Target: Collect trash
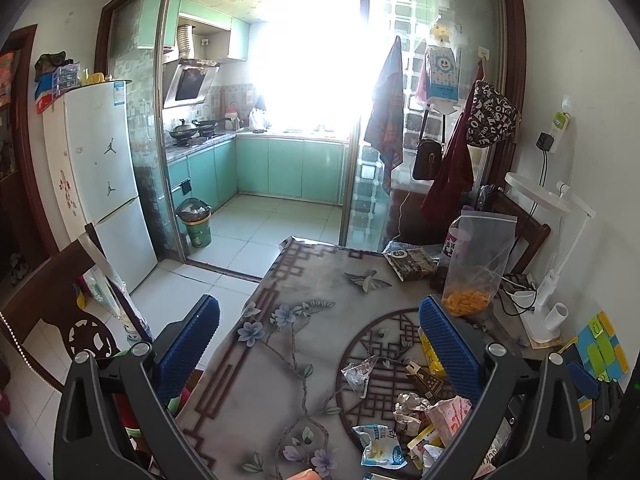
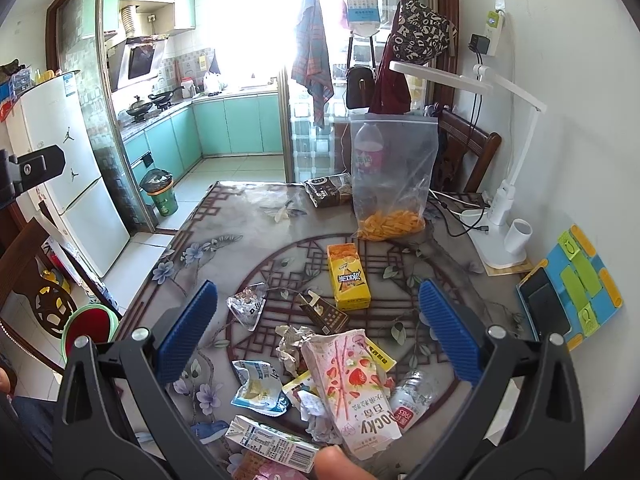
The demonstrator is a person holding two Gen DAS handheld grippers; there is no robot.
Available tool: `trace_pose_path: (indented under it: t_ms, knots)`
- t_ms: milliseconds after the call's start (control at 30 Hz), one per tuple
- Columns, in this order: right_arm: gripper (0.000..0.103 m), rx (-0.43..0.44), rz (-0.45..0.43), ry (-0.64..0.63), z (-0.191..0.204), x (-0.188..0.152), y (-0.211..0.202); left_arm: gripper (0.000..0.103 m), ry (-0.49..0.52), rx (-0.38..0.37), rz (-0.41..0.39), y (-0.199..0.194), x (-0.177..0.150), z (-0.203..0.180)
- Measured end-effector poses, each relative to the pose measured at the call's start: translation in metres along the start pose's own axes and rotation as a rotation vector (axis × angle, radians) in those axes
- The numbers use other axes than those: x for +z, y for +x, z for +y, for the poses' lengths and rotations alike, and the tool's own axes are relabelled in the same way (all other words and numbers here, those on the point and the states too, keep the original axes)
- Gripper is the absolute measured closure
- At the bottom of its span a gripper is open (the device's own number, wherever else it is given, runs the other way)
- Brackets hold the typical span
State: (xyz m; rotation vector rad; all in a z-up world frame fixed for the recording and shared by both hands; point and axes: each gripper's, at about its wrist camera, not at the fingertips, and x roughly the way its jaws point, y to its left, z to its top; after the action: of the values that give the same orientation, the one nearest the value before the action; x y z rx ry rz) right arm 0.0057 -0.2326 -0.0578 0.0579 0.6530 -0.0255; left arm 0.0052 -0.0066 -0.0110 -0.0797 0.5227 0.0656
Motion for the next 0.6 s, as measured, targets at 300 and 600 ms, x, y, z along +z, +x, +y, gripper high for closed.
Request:
trace_pose_path:
  t_ms: [300,600]
  knots:
    - [0.003,-0.002,-0.002,0.0,-0.0016,-0.0023,-0.0026,0.007,0.002,0.004,-0.005,-0.0058,-0.0001,-0.0011]
    - [0.003,0.001,-0.005,-0.002,-0.0014,-0.0031,-0.0054,0.007,0.002,0.008,-0.003,-0.0094,-0.0001,-0.001]
